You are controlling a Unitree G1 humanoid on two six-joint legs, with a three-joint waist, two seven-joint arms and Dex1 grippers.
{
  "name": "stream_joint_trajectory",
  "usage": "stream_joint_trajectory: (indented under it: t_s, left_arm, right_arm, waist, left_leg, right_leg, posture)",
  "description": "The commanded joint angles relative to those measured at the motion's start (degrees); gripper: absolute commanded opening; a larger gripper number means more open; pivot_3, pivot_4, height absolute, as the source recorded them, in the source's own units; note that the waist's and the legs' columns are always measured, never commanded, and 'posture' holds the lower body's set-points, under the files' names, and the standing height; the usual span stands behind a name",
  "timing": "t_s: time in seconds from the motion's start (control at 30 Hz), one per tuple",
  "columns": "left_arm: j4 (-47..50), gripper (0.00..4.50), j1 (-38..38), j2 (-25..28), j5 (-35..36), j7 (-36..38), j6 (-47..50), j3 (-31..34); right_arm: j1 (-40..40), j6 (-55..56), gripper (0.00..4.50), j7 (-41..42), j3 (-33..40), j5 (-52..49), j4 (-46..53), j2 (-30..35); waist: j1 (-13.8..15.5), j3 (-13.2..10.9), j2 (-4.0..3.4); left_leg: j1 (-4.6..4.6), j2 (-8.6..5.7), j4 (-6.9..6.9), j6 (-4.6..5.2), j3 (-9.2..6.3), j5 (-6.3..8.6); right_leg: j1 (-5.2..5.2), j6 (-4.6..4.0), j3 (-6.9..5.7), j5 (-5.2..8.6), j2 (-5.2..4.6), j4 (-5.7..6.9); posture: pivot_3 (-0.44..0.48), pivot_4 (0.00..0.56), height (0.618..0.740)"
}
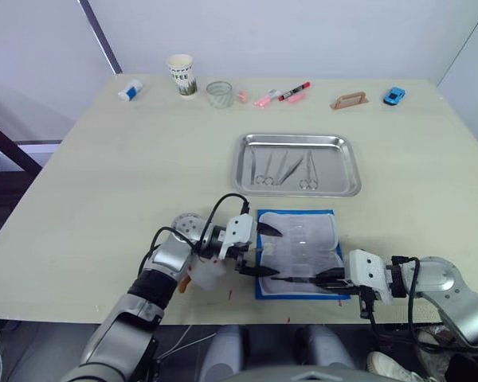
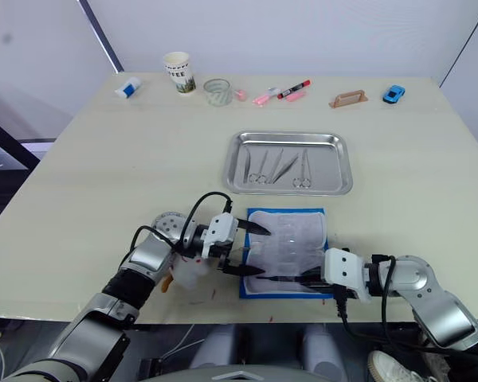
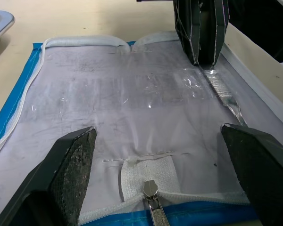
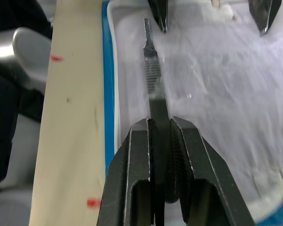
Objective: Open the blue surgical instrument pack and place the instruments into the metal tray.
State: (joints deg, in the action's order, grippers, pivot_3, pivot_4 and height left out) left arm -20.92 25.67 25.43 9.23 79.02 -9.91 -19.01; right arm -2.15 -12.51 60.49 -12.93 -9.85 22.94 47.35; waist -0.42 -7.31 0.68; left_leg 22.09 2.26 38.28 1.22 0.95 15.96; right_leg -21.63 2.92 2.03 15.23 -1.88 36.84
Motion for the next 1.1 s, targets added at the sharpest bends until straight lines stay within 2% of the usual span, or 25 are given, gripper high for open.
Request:
stream_joint_trajectory:
  t_s: [0.03,0.33,0.5,0.77,0.87,0.9,1.0,1.1]
  left_arm:
    - [-1.61,4.50,-1.17,0.87,-2.07,-0.38,0.61,-0.88]
    - [-1.79,4.50,-1.17,0.56,-2.30,-1.01,0.60,-1.16]
    - [-2.12,4.50,-1.09,0.40,-2.35,-1.27,0.44,-1.15]
    - [-2.82,4.50,-0.80,0.24,-2.37,-1.43,0.02,-1.08]
    - [-3.12,4.50,-0.65,0.25,-2.37,-1.43,-0.21,-0.99]
    - [-3.18,4.50,-0.61,0.23,-2.36,-1.45,-0.28,-0.97]
    - [-2.84,4.50,-0.74,0.16,-2.27,-1.63,-0.21,-0.90]
    - [-2.69,4.50,-0.74,0.03,-2.27,-1.78,-0.08,-0.85]
  right_arm:
    - [0.49,-6.58,0.04,-0.21,3.76,-1.09,5.15,3.81]
    - [1.65,-16.40,0.04,0.97,7.29,-4.48,12.26,9.93]
    - [-1.78,-13.42,0.04,3.13,12.67,-5.35,10.30,13.49]
    - [-10.02,-3.92,0.04,8.62,23.98,-6.46,3.70,15.64]
    - [-9.72,-7.68,0.04,8.78,27.71,-11.21,3.60,14.31]
    - [-8.80,-9.50,0.04,8.12,28.45,-13.19,3.91,13.53]
    - [-0.68,-18.68,0.04,-1.35,28.17,-19.33,5.51,7.42]
    - [5.96,-24.61,0.04,-9.46,25.91,-19.14,5.86,2.82]
  waist:
    - [0.03,-0.03,-0.05]
    - [0.07,-0.03,-0.03]
    - [0.13,-0.04,-0.02]
    - [0.28,-0.04,-0.02]
    - [0.31,-0.04,-0.02]
    - [0.33,-0.04,-0.02]
    - [0.14,-0.06,0.03]
    - [0.21,-0.07,0.01]
  left_leg:
    - [0.00,0.00,0.00,0.00,0.01,0.00]
    - [0.00,0.00,0.00,0.00,-0.03,0.00]
    - [0.00,0.00,0.00,0.00,-0.02,0.00]
    - [-0.02,-0.01,0.00,0.00,0.10,0.00]
    - [-0.03,-0.01,0.00,0.00,0.12,0.00]
    - [-0.03,-0.01,0.00,0.00,0.10,0.00]
    - [-0.06,0.01,0.00,0.00,0.06,0.00]
    - [-0.09,0.00,-0.02,0.00,0.03,0.00]
  right_leg:
    - [0.00,0.00,0.00,0.00,0.01,0.00]
    - [-0.02,0.00,0.06,0.00,-0.01,0.00]
    - [-0.02,0.01,0.07,0.00,-0.01,0.00]
    - [0.00,0.02,0.11,0.00,0.00,0.00]
    - [0.00,0.02,0.12,0.00,0.00,0.00]
    - [0.00,0.02,0.13,0.00,0.00,0.00]
    - [0.02,0.02,0.15,0.00,0.02,0.01]
    - [0.01,0.02,0.25,-0.01,0.01,0.03]
  posture:
    - [0.000,0.150,0.740]
    - [0.000,0.150,0.740]
    - [0.000,0.150,0.740]
    - [0.000,0.150,0.740]
    - [0.000,0.150,0.740]
    - [0.000,0.150,0.740]
    - [0.000,0.150,0.740]
    - [0.000,0.150,0.740]
